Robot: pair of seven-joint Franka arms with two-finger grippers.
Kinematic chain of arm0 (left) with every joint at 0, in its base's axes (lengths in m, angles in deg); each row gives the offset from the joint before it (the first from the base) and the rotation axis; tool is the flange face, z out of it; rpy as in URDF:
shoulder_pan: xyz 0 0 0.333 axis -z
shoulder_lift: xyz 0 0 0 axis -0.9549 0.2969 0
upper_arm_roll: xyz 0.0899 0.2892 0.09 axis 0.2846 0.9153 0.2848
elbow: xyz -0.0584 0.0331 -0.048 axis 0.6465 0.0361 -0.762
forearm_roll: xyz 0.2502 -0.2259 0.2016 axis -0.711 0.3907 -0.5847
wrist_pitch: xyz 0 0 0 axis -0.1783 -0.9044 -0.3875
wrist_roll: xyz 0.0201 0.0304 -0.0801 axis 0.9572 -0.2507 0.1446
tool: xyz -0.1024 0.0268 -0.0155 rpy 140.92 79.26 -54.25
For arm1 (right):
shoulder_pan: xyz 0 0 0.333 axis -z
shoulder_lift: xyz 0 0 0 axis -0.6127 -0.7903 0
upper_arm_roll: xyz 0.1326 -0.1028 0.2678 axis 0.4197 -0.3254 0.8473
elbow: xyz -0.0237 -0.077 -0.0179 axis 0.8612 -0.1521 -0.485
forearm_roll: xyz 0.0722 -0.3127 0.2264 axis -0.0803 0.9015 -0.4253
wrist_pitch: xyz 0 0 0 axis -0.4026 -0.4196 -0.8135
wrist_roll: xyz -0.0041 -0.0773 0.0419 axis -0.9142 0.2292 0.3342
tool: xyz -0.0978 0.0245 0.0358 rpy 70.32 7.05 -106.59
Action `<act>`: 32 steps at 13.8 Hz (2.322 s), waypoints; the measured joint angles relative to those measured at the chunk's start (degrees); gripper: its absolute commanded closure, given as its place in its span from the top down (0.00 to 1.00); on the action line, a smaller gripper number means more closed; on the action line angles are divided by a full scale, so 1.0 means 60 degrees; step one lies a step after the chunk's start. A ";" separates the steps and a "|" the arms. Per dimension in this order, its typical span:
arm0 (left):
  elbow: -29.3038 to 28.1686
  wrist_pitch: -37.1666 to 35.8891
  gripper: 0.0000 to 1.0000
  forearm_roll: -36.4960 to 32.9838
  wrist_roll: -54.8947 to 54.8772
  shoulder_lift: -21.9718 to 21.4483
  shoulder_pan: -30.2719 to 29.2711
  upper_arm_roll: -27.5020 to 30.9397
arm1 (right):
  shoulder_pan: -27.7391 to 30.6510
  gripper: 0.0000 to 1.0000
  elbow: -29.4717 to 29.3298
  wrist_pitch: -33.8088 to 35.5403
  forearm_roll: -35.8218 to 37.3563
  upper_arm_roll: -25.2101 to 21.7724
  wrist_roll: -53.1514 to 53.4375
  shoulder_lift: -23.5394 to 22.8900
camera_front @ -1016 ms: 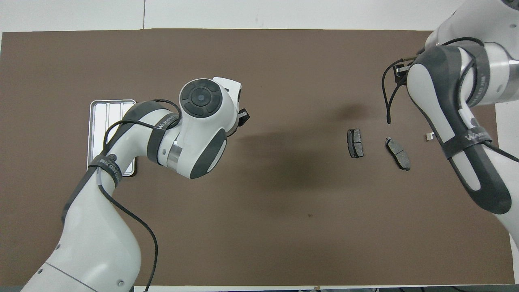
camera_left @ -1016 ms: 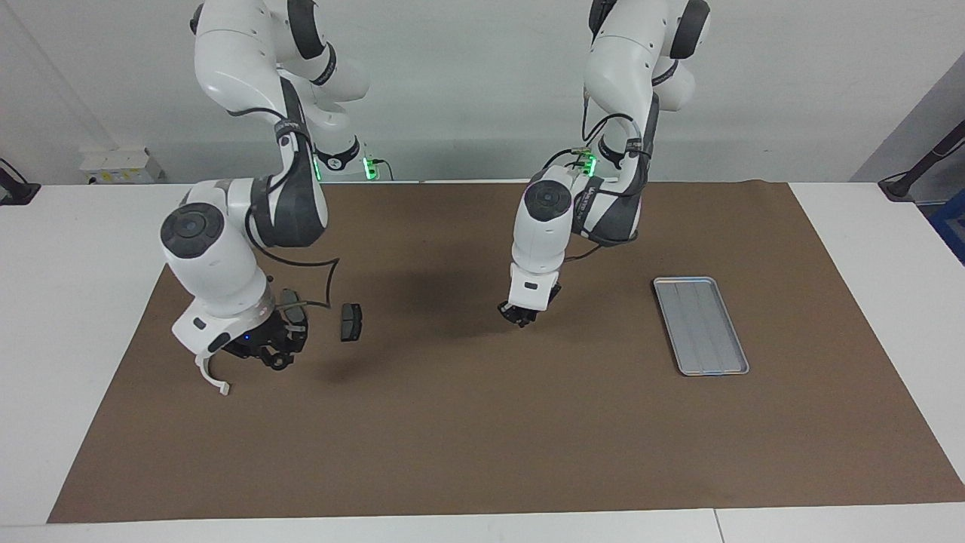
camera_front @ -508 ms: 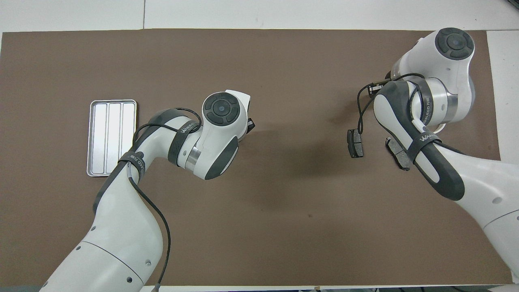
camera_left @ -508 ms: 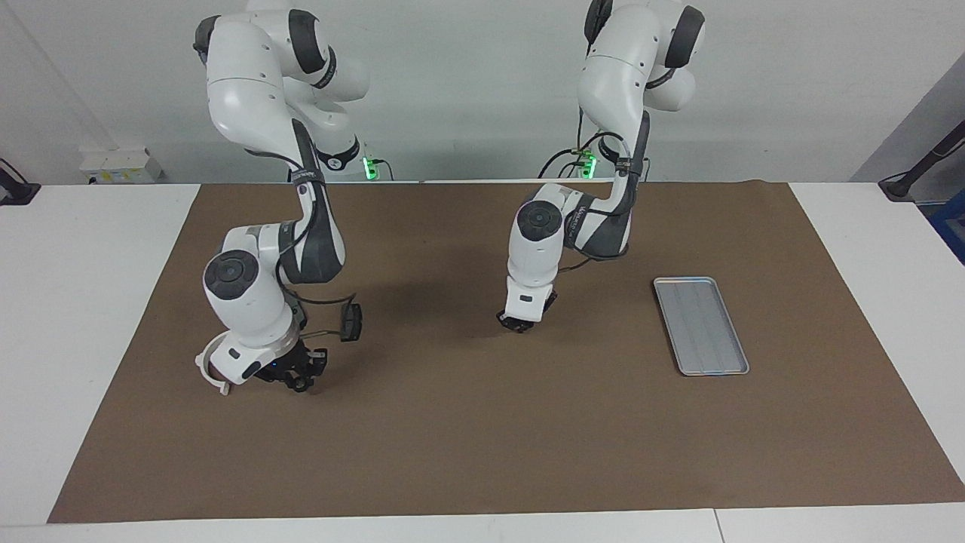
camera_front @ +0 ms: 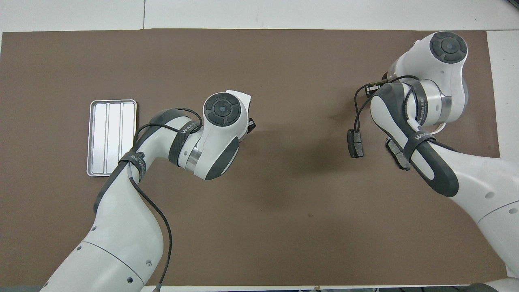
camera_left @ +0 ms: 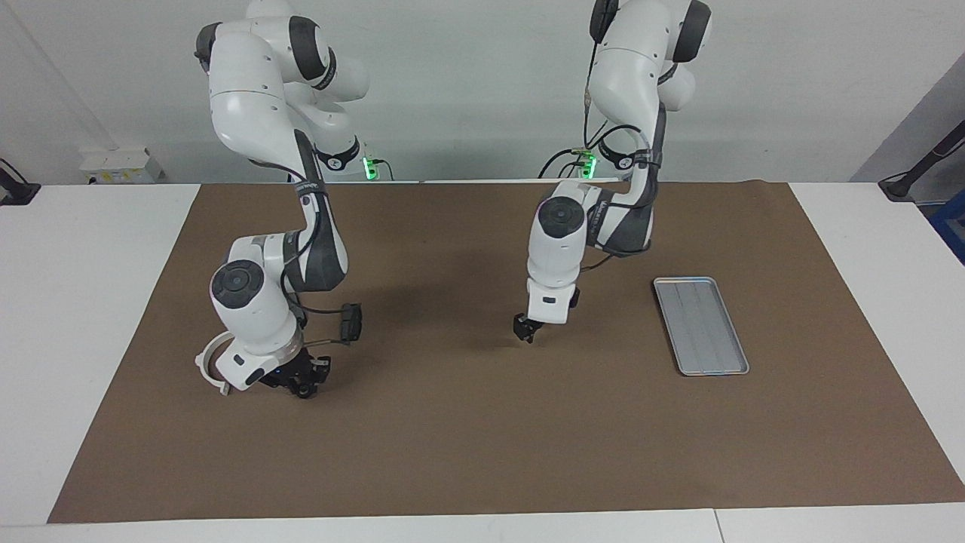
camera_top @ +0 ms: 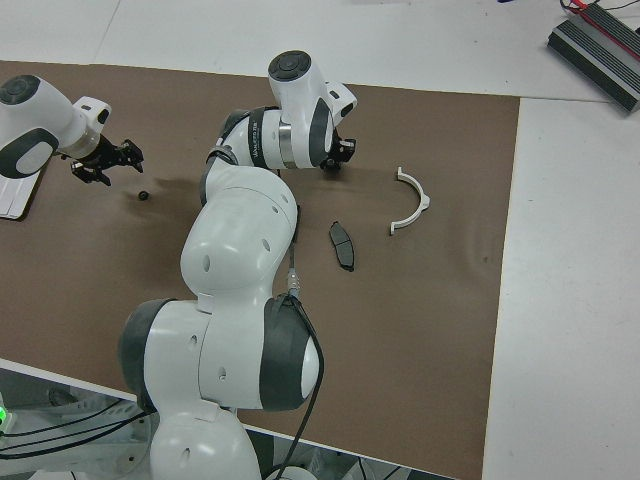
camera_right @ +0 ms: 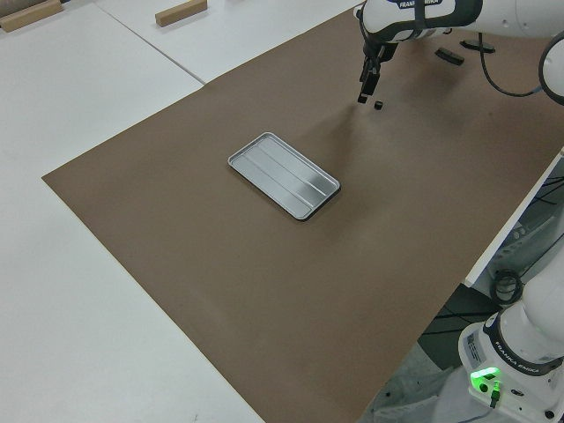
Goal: Place bearing gear from tray to pile
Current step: 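Lower the second gear onto the table center with the left gripper, then withdraw the left gripper to rest while the right gripper reaches the gear, then grasp the second gear at center with the right gripper and lift it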
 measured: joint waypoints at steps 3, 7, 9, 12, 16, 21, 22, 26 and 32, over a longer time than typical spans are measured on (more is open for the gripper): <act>0.0081 -0.1517 1.00 -0.0035 -0.1733 -0.1674 -0.1388 0.0088 | -0.0010 1.00 0.0068 -0.0090 0.0000 0.0009 0.0218 0.0000; 0.0030 -0.3119 1.00 -0.0035 -0.3819 -0.3126 -0.2521 0.0120 | -0.0155 1.00 0.0003 0.0279 0.0000 0.0076 0.0621 0.0124; 0.0016 -0.3813 1.00 -0.0034 -0.4808 -0.3587 -0.2908 0.0130 | -0.0593 1.00 -0.0231 0.1353 -0.0002 0.0108 0.1585 0.0508; -0.0021 -0.4650 1.00 -0.0034 -0.6305 -0.4044 -0.3447 0.0168 | -0.1800 1.00 -0.0775 0.3052 -0.0039 0.0185 0.4005 0.1279; -0.0225 -0.4767 1.00 -0.0006 -0.7118 -0.4118 -0.4308 -0.0122 | -0.3504 1.00 -0.1400 0.3735 -0.0479 0.0373 0.7522 0.1639; -0.0271 -0.4875 1.00 -0.0005 -0.7321 -0.4118 -0.4769 -0.0519 | -0.4709 1.00 -0.1431 0.3322 -0.0722 0.0399 1.0466 0.1370; -0.0271 -0.4875 1.00 -0.0005 -0.7371 -0.4118 -0.4798 -0.0537 | -0.4992 1.00 -0.1449 0.3143 -0.0722 0.0397 1.0997 0.1175; -0.0271 -0.4875 1.00 0.0051 -0.7501 -0.4118 -0.4807 -0.0538 | -0.5964 1.00 -0.1819 0.2122 -0.0166 0.0369 1.2477 -0.0153; -0.0273 -0.4875 1.00 0.0231 -0.7524 -0.4118 -0.4813 -0.0539 | -0.6012 1.00 -0.1970 0.1253 0.0381 0.0317 1.2523 -0.0764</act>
